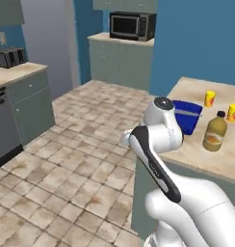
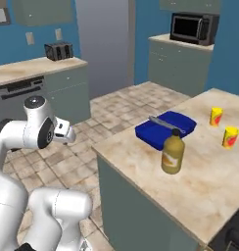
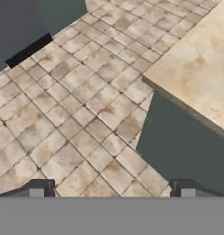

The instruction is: Place the drinks on the dining counter in a tight cluster.

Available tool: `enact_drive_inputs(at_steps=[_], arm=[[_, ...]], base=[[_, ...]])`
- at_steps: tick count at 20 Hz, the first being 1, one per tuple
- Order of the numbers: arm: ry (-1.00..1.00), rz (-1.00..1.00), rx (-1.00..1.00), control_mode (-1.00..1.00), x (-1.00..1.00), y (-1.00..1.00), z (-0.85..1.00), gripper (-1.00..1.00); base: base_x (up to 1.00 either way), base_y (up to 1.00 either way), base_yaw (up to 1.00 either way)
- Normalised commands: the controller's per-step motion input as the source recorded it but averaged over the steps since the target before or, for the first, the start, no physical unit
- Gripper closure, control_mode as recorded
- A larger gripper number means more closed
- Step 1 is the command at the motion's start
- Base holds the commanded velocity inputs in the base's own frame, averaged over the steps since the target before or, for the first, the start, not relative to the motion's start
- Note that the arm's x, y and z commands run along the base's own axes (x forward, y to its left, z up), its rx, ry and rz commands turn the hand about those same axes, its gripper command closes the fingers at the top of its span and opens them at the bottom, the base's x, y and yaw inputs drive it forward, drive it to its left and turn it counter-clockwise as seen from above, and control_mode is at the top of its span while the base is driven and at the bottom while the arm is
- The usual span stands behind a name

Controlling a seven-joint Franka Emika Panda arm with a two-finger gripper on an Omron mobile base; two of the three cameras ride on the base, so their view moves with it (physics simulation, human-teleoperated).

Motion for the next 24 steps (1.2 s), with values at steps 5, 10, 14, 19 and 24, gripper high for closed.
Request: enact_drive_inputs(at_steps=[5, 10, 14, 19, 24], arm=[[0.00, 0.00, 0.00, 1.00, 0.00, 0.00, 0.00, -1.00], [0.00, 0.00, 0.00, 1.00, 0.00, 0.00, 0.00, -1.00], [0.00, 0.00, 0.00, 1.00, 0.00, 0.00, 0.00, -1.00], [0.00, 0.00, 0.00, 1.00, 0.00, 0.00, 0.00, -1.00], [0.00, 0.00, 0.00, 1.00, 0.00, 0.00, 0.00, -1.00]], base=[[0.10, 0.20, 0.74], [0.31, 0.07, 0.68], [0.64, 0.05, 0.43], [0.78, 0.10, 0.26], [0.81, 0.10, 0.22]])
